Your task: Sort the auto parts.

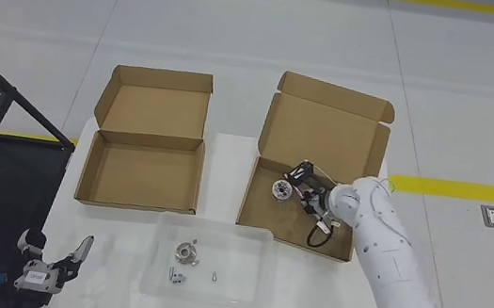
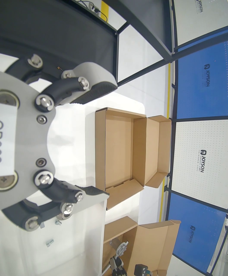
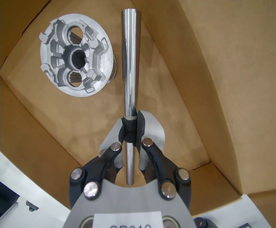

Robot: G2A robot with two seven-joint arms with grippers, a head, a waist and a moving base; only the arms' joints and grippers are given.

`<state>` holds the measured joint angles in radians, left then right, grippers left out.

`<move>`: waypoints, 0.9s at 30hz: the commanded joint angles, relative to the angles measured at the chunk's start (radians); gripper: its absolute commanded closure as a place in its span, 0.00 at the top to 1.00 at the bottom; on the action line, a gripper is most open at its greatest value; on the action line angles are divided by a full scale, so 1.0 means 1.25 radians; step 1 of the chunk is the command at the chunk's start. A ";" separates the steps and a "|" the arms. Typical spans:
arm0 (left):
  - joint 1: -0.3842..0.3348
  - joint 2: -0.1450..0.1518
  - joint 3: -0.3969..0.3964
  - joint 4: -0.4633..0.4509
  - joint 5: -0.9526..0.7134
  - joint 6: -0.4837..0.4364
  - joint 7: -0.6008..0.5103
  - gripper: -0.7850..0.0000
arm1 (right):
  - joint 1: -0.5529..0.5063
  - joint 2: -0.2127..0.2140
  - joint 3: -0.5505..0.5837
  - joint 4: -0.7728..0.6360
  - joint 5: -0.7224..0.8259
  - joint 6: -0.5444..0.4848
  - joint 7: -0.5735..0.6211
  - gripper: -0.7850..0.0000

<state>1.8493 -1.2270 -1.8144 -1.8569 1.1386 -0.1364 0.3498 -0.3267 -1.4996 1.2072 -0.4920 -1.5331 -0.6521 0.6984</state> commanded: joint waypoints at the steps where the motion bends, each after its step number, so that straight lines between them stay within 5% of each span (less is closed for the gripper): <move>1: 0.000 0.000 0.000 0.000 0.000 0.000 0.000 1.00 | 0.009 -0.002 -0.006 0.018 0.001 -0.001 -0.006 0.14; 2: 0.000 0.000 0.000 0.000 0.000 0.000 0.000 1.00 | 0.014 -0.003 -0.009 0.026 0.002 -0.001 -0.009 0.30; 6: 0.000 0.000 0.000 0.000 0.000 0.000 0.000 1.00 | 0.029 -0.006 -0.020 0.046 0.006 -0.001 -0.026 0.42; 16: 0.000 0.000 0.000 0.000 0.000 0.000 0.000 1.00 | 0.043 -0.001 -0.044 0.016 0.003 -0.083 -0.041 0.42; 27: 0.000 0.000 0.000 0.000 0.000 0.000 0.000 1.00 | -0.075 0.026 -0.029 -0.316 0.039 -0.158 0.044 0.58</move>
<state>1.8493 -1.2270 -1.8144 -1.8569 1.1386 -0.1364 0.3498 -0.4024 -1.4697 1.1689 -0.8371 -1.4929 -0.8494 0.7249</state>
